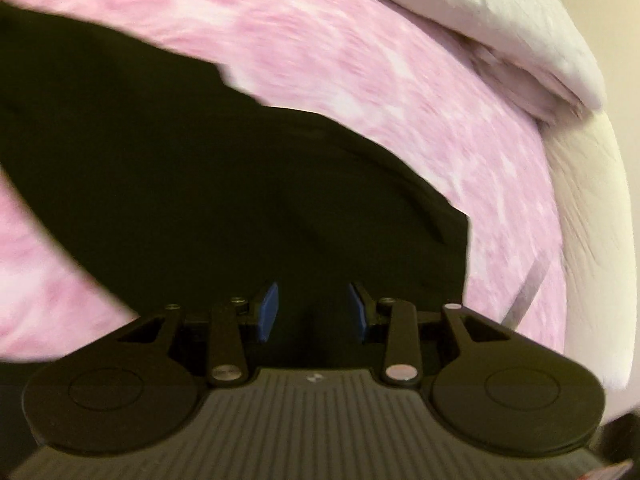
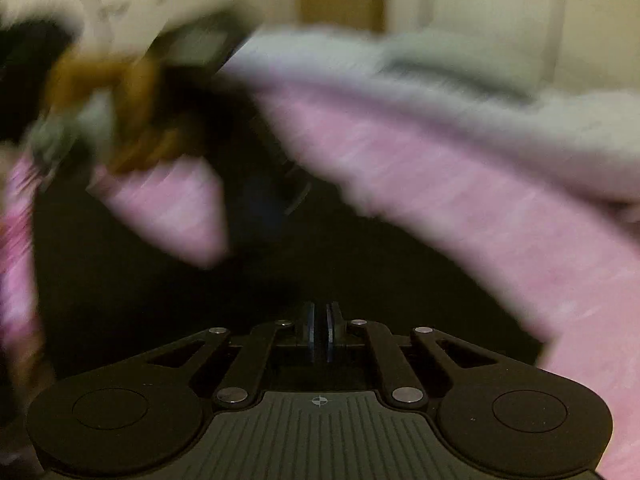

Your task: Fold clothes

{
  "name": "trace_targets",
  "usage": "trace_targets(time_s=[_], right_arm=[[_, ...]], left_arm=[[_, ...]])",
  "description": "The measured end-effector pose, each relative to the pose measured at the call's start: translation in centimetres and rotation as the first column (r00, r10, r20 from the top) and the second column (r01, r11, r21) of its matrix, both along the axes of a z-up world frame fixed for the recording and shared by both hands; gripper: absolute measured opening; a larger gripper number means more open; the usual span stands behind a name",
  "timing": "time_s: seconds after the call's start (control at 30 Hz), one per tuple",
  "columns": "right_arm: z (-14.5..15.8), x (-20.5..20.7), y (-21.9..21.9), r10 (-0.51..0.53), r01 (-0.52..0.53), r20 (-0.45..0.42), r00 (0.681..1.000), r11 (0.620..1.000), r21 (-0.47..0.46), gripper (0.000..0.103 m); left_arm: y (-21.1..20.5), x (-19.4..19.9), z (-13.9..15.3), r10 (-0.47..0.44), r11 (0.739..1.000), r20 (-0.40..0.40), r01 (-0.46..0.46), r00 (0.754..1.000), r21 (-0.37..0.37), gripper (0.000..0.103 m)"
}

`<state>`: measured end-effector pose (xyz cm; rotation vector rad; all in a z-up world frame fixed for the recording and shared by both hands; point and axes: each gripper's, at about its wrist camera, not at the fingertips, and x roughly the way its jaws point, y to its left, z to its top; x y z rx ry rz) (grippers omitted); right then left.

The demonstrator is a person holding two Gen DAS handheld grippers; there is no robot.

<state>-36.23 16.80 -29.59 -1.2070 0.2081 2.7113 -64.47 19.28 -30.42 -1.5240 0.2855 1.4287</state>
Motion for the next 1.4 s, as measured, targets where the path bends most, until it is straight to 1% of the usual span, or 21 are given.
trace_targets(time_s=[0.03, 0.1, 0.17, 0.23, 0.33, 0.43, 0.53, 0.63, 0.67, 0.7, 0.73, 0.83, 0.9, 0.97, 1.03, 1.1, 1.13, 1.2, 1.33, 1.4], right_arm=[[-1.3, -0.3, -0.9, -0.017, 0.019, 0.093, 0.996, 1.000, -0.022, 0.006], [-3.8, -0.9, -2.5, -0.044, 0.062, 0.266, 0.963, 0.996, -0.058, 0.006], [-4.2, 0.0, -2.7, -0.084, 0.114, 0.300, 0.950, 0.990, -0.082, 0.006], [-3.5, 0.9, -1.7, -0.146, 0.192, 0.302, 0.942, 0.973, -0.128, 0.007], [-2.0, 1.6, 0.2, -0.219, 0.270, 0.257, 0.941, 0.946, -0.182, 0.007], [-0.6, 2.2, 2.1, -0.293, 0.342, 0.216, 0.931, 0.909, -0.239, 0.007], [0.9, 2.8, 3.9, -0.368, 0.406, 0.178, 0.913, 0.864, -0.297, 0.007], [2.3, 3.4, 5.8, -0.442, 0.464, 0.146, 0.885, 0.811, -0.357, 0.007], [2.8, 3.5, 6.1, -0.456, 0.473, 0.139, 0.879, 0.798, -0.373, 0.007], [3.1, 2.2, 4.1, -0.400, 0.429, 0.155, 0.903, 0.826, -0.365, 0.007], [3.1, 1.2, 2.4, -0.371, 0.406, 0.166, 0.914, 0.833, -0.376, 0.007], [1.7, -1.9, -2.6, -0.280, 0.344, 0.209, 0.937, 0.838, -0.423, 0.007], [0.8, -3.9, -5.7, -0.226, 0.311, 0.232, 0.946, 0.836, -0.453, 0.007], [0.7, -3.4, -4.0, -0.306, 0.377, 0.222, 0.926, 0.802, -0.463, 0.007], [0.4, -2.9, -2.2, -0.388, 0.442, 0.212, 0.897, 0.762, -0.474, 0.007], [-0.5, -0.7, 2.4, -0.504, 0.531, 0.200, 0.840, 0.689, -0.494, 0.007], [-1.0, 0.4, 4.7, -0.559, 0.571, 0.195, 0.806, 0.648, -0.504, 0.007], [-1.9, 2.6, 9.3, -0.661, 0.643, 0.187, 0.726, 0.558, -0.524, 0.007], [-3.9, 7.0, 18.3, -0.826, 0.743, 0.182, 0.534, 0.356, -0.566, 0.007], [-5.9, 7.5, 20.9, -0.833, 0.732, 0.212, 0.511, 0.293, -0.615, 0.007]], left_arm=[[-0.9, -0.5, 0.2, 0.017, 1.000, -0.006, -0.017, 1.000, -0.004, 0.032], [-2.9, -1.5, 0.4, 0.044, 0.999, -0.026, -0.045, 0.999, -0.016, 0.032], [-5.0, -2.2, 0.4, 0.067, 0.997, -0.046, -0.069, 0.997, -0.039, 0.032], [-7.1, -3.0, 0.2, 0.092, 0.993, -0.062, -0.096, 0.994, -0.066, 0.032], [-10.3, -4.0, 0.1, 0.142, 0.985, -0.065, -0.147, 0.988, -0.093, 0.032], [-12.9, -5.4, -0.1, 0.198, 0.974, -0.058, -0.203, 0.978, -0.099, 0.032], [-14.1, -6.8, -0.4, 0.219, 0.971, -0.049, -0.222, 0.975, -0.091, 0.032], [-14.2, -7.7, -0.6, 0.218, 0.973, -0.043, -0.221, 0.975, -0.071, 0.032], [-14.0, -8.0, -0.6, 0.219, 0.973, -0.037, -0.221, 0.975, -0.064, 0.032], [-13.8, -8.2, -0.6, 0.219, 0.974, -0.031, -0.221, 0.975, -0.053, 0.032], [-13.6, -8.4, -0.5, 0.216, 0.975, -0.024, -0.217, 0.976, -0.043, 0.032], [-12.7, -8.9, -0.3, 0.191, 0.981, -0.011, -0.191, 0.982, -0.025, 0.032], [-12.3, -9.2, -0.4, 0.164, 0.986, -0.016, -0.164, 0.986, -0.023, 0.032], [-12.1, -9.7, -0.3, 0.148, 0.989, -0.027, -0.148, 0.989, -0.021, 0.032], [-12.0, -10.3, -0.3, 0.144, 0.989, -0.036, -0.145, 0.989, -0.021, 0.032], [-11.8, -10.9, -0.3, 0.158, 0.987, -0.038, -0.159, 0.987, -0.018, 0.032], [-11.7, -11.2, -0.4, 0.165, 0.986, -0.039, -0.166, 0.986, -0.016, 0.032], [-11.3, -11.6, -0.4, 0.178, 0.984, -0.040, -0.179, 0.983, -0.008, 0.032], [-10.4, -11.5, -0.6, 0.195, 0.981, -0.040, -0.195, 0.980, -0.008, 0.032], [-10.0, -11.5, -0.8, 0.202, 0.979, -0.040, -0.203, 0.978, -0.009, 0.032]])
